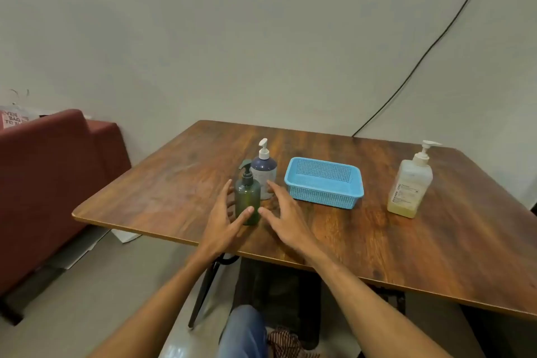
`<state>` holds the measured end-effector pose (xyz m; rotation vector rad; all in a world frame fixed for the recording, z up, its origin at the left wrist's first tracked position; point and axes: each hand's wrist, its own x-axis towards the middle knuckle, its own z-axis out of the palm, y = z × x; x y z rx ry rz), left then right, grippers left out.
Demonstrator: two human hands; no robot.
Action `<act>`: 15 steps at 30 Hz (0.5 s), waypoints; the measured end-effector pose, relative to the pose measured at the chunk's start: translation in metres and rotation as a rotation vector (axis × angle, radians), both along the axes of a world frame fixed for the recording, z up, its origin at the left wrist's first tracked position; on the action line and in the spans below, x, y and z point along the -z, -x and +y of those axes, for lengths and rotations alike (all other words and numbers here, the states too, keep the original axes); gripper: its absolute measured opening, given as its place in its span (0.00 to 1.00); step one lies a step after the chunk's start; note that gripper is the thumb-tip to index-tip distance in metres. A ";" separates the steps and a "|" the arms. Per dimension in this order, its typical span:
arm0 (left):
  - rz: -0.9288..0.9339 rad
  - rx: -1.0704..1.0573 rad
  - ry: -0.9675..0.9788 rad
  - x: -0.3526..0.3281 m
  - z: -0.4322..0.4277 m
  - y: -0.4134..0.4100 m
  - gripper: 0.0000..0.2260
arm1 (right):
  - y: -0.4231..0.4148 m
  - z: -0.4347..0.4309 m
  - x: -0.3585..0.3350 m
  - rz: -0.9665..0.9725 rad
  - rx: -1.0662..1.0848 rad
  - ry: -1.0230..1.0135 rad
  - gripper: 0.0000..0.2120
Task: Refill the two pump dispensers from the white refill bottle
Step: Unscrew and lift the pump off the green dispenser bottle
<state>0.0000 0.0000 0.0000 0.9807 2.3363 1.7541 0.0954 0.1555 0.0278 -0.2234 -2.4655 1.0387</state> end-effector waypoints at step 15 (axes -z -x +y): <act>0.047 0.086 -0.117 -0.025 0.040 -0.010 0.26 | 0.000 0.036 -0.001 0.038 -0.015 0.236 0.27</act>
